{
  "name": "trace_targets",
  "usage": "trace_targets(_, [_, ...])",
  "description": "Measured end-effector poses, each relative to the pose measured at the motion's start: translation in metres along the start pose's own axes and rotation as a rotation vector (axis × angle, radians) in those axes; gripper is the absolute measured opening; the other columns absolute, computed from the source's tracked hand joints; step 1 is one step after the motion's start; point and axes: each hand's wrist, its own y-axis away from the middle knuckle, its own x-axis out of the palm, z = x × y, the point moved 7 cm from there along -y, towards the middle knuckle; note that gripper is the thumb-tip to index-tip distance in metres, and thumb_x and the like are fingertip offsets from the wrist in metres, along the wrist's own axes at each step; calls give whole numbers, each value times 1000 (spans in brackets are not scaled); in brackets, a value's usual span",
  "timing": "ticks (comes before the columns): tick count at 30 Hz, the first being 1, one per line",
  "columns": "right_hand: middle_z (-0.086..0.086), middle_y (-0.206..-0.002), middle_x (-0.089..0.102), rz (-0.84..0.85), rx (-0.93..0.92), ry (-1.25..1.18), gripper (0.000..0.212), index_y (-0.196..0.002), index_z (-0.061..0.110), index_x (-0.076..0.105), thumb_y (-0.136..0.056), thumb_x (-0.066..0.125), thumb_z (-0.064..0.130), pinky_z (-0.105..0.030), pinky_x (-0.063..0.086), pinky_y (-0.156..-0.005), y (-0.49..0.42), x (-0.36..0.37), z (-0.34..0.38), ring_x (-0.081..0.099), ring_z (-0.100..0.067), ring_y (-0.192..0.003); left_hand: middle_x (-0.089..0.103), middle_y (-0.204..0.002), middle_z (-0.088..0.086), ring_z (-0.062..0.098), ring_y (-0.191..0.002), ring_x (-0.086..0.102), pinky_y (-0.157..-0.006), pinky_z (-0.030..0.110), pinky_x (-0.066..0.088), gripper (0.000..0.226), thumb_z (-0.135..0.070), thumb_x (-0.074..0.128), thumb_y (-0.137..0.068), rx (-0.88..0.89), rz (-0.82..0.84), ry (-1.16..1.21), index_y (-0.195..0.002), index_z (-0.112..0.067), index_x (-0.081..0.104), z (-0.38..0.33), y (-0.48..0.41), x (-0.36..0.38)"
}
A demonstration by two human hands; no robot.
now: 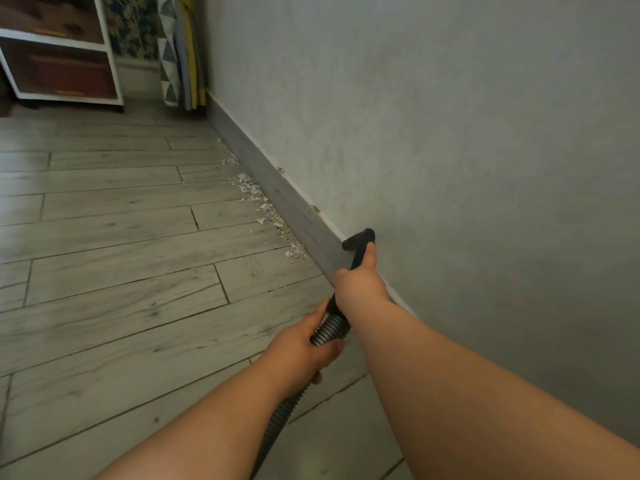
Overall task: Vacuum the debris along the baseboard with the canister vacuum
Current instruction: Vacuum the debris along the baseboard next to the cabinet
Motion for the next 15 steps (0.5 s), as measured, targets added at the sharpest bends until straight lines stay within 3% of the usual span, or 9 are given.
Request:
trace_targets(6, [-17, -128, 56, -42, 21, 56, 67, -152, 26, 14, -95, 47, 13, -30, 35, -78, 28, -12, -11, 48, -22, -89, 61, -81, -3, 11, -56, 55, -56, 21, 52, 69, -30, 64, -90, 6, 50, 33, -141, -57, 26, -1, 26, 15])
trace_targets(11, [-17, -126, 57, -84, 49, 31, 66, -152, 25, 17, -95, 48, 12, -29, 34, -78, 48, -22, -22, 48, -22, -89, 61, -84, -3, 13, -59, 55, -63, 30, 56, 70, -30, 64, -88, -1, 98, 15, -139, -60, 26, 0, 42, 26])
trace_targets(15, [-16, -128, 56, -97, 72, 19, 67, -151, 30, 16, -95, 49, 13, -30, 35, -79, 59, -29, -31, 48, -22, -90, 60, -88, -2, 11, -57, 54, -57, 22, 52, 70, -28, 62, -90, 24, 124, -15, -140, -59, 25, -5, 54, 34])
